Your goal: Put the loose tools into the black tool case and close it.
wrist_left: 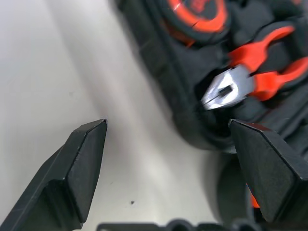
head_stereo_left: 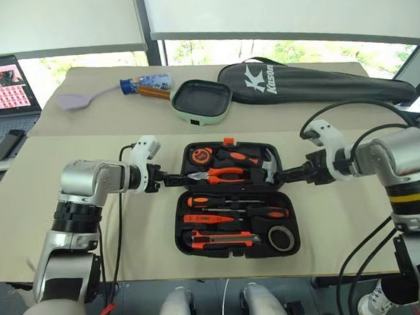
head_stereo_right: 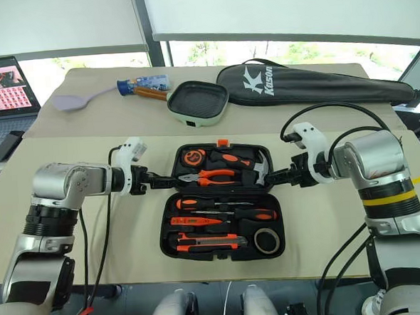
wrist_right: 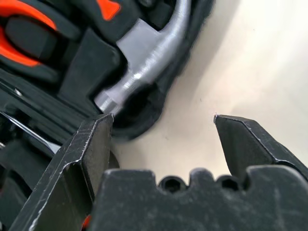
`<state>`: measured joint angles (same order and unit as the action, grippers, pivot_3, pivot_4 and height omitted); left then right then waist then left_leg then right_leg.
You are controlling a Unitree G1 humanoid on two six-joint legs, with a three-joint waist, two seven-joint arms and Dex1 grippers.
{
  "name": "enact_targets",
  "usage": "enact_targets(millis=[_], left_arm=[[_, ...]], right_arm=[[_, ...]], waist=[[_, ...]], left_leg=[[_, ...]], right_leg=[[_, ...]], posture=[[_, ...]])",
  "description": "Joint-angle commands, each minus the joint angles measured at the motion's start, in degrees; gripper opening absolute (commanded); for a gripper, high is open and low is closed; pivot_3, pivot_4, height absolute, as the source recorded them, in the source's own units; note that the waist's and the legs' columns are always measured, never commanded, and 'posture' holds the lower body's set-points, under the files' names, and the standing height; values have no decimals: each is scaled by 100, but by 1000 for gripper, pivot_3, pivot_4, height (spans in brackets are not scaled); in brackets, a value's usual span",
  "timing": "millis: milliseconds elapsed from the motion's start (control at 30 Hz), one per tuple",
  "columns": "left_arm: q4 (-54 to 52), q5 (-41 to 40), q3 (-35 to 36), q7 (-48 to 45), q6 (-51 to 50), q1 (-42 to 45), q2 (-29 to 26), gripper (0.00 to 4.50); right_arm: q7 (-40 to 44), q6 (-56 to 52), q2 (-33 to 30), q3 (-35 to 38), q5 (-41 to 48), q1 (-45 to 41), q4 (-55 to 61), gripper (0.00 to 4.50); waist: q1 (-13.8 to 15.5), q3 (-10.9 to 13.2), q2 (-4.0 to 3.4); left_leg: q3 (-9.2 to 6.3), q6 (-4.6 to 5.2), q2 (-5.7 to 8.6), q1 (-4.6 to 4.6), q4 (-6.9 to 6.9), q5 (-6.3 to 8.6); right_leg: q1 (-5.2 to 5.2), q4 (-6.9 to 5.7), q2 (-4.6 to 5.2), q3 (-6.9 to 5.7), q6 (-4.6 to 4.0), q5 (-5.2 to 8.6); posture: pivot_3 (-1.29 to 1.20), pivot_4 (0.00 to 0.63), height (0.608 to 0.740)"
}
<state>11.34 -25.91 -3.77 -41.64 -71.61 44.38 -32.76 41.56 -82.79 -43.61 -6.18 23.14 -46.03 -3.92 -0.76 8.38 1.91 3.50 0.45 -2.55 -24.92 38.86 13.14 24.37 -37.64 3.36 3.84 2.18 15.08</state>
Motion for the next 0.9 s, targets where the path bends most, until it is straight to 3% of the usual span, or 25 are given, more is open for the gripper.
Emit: enact_targets(millis=[33, 167, 200, 233, 333, 533, 667, 900], left_arm=[[-3, -13, 59, 69, -18, 23, 86, 4342], [146, 26, 123, 230, 97, 12, 309, 4342], [163, 27, 151, 279, 115, 17, 379, 4424], [206, 24, 197, 334, 126, 40, 461, 4424], [276, 46, 202, 396, 161, 40, 586, 3692], [154, 115, -28, 334, 178, -180, 493, 1459], [30, 3, 207, 325, 424, -361, 580, 96], [-793, -180, 983, -187, 2525, -1444, 751, 96]], right_arm=[[-170, 57, 100, 140, -27, -122, -118, 3919], [-424, 90, 131, -57, -208, -67, -358, 3919], [-476, 56, 138, -58, -219, -34, -410, 3404], [-579, 77, 175, -53, -278, 8, -462, 3245], [-808, -20, 366, 73, -334, 4, -610, 2170], [-807, -205, 472, -30, -216, 40, -517, 136], [-763, 200, 734, 287, -81, 146, -375, 0], [-76, 3138, 724, 506, -232, 1294, 1048, 0]], waist=[[3, 0, 0], [32, 0, 0], [36, 0, 0], [45, 0, 0], [64, -2, 0], [78, -13, 11], [72, -19, 9], [-41, -17, 7]], left_leg=[[0, 0, 2, 0, 0, 0], [4, 0, 5, 1, 6, -1], [5, -1, 5, 2, 7, -1], [6, -1, 5, 3, 9, -1], [8, -1, 7, 12, 10, -1], [7, -1, 9, 24, 11, -2], [6, -1, 8, 48, 9, -1], [0, -2, 1, 85, 1, -1]], right_leg=[[0, 1, 2, 0, 0, 0], [-6, -3, 3, -6, 0, 0], [-7, -3, 3, -7, 1, 0], [-10, -4, 4, -9, 1, 0], [-21, -4, 5, -11, 1, 0], [-35, -4, 6, -13, 2, -1], [-54, -5, 5, -13, 2, -1], [-95, 4, 2, -10, 2, -1]], posture=[[0, 150, 740], [0, 150, 740], [0, 150, 740], [0, 150, 740], [0, 150, 740], [0, 150, 740], [0, 150, 740], [0, 150, 740]])
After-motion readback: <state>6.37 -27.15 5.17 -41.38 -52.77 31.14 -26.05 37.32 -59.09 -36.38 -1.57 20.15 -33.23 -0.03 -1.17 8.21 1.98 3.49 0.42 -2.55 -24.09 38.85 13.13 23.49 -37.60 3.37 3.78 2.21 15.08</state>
